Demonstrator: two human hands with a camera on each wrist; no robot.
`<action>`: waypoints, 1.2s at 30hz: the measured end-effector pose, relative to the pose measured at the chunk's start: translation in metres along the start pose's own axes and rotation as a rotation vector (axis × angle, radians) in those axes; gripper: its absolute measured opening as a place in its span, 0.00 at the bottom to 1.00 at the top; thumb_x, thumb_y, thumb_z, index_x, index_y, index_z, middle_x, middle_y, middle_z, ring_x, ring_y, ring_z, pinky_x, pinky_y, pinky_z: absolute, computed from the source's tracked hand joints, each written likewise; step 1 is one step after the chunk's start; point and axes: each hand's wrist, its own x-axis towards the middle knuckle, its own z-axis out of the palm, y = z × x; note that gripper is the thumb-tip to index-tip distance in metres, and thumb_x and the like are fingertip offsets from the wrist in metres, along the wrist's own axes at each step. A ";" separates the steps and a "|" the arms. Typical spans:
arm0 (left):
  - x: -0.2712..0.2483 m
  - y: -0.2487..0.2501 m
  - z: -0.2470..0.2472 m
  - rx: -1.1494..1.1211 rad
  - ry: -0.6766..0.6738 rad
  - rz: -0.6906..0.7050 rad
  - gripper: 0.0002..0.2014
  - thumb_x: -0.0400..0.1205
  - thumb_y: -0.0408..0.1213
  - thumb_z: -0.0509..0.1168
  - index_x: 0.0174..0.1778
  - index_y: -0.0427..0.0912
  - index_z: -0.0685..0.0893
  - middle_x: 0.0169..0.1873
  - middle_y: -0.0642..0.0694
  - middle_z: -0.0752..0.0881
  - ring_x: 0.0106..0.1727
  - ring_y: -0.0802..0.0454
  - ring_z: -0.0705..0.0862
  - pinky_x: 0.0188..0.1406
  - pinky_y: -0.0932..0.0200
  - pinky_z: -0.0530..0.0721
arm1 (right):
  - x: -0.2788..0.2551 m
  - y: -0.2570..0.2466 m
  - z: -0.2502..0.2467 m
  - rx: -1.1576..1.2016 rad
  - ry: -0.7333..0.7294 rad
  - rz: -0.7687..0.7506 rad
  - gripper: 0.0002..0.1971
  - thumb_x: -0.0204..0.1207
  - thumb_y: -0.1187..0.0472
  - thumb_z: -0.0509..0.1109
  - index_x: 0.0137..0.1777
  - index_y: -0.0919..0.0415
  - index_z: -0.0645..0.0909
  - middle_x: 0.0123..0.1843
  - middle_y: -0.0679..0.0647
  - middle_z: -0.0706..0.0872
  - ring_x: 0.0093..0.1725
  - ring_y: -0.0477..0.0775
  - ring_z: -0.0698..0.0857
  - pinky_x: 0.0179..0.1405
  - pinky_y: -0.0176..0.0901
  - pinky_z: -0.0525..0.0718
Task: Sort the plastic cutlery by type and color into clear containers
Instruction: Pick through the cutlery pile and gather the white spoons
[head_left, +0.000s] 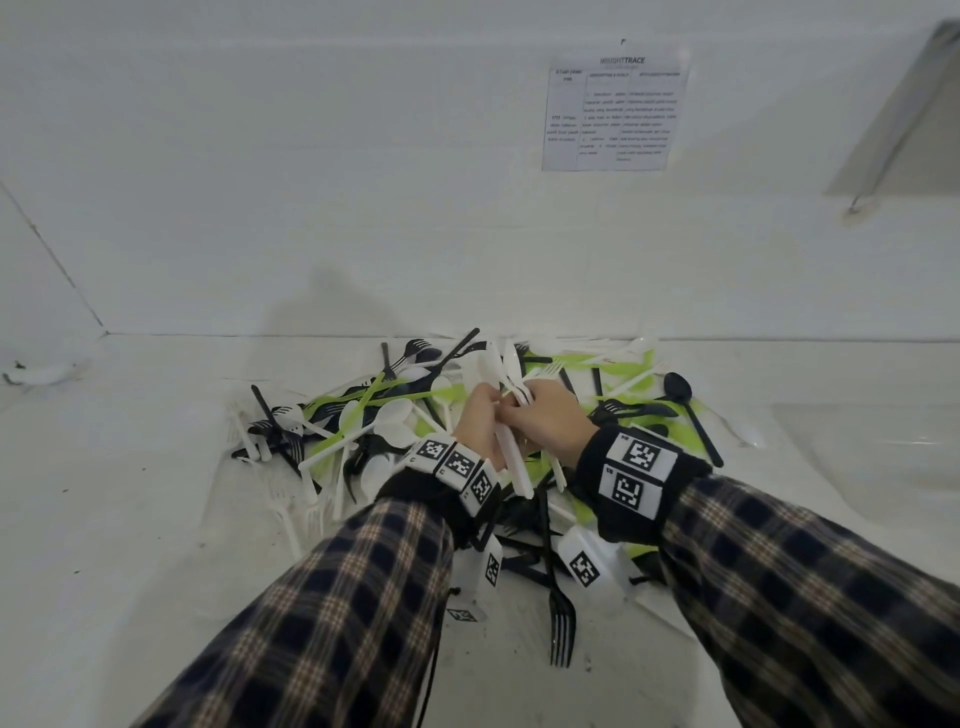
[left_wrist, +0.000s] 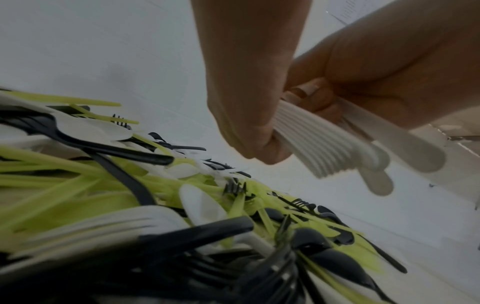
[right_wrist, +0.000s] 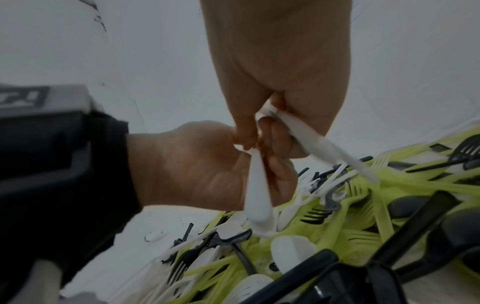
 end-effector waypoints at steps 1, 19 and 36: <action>-0.001 0.000 0.003 0.008 0.030 0.018 0.12 0.81 0.38 0.50 0.40 0.37 0.76 0.40 0.36 0.78 0.40 0.43 0.81 0.36 0.54 0.80 | 0.000 -0.001 0.001 0.010 0.001 0.021 0.10 0.71 0.60 0.70 0.32 0.60 0.73 0.32 0.56 0.78 0.33 0.53 0.78 0.34 0.45 0.77; -0.002 0.001 0.010 0.030 -0.007 0.037 0.13 0.79 0.36 0.49 0.35 0.35 0.74 0.32 0.41 0.73 0.34 0.48 0.75 0.36 0.57 0.73 | 0.001 -0.003 -0.008 -0.155 0.024 0.044 0.17 0.79 0.63 0.62 0.28 0.60 0.65 0.30 0.55 0.70 0.37 0.55 0.71 0.33 0.43 0.66; -0.009 -0.015 0.035 0.070 0.037 0.042 0.09 0.80 0.31 0.50 0.43 0.34 0.75 0.33 0.43 0.75 0.31 0.49 0.75 0.28 0.56 0.76 | -0.002 0.011 -0.038 0.091 -0.016 0.087 0.13 0.81 0.65 0.60 0.35 0.65 0.77 0.32 0.57 0.80 0.31 0.53 0.81 0.30 0.44 0.82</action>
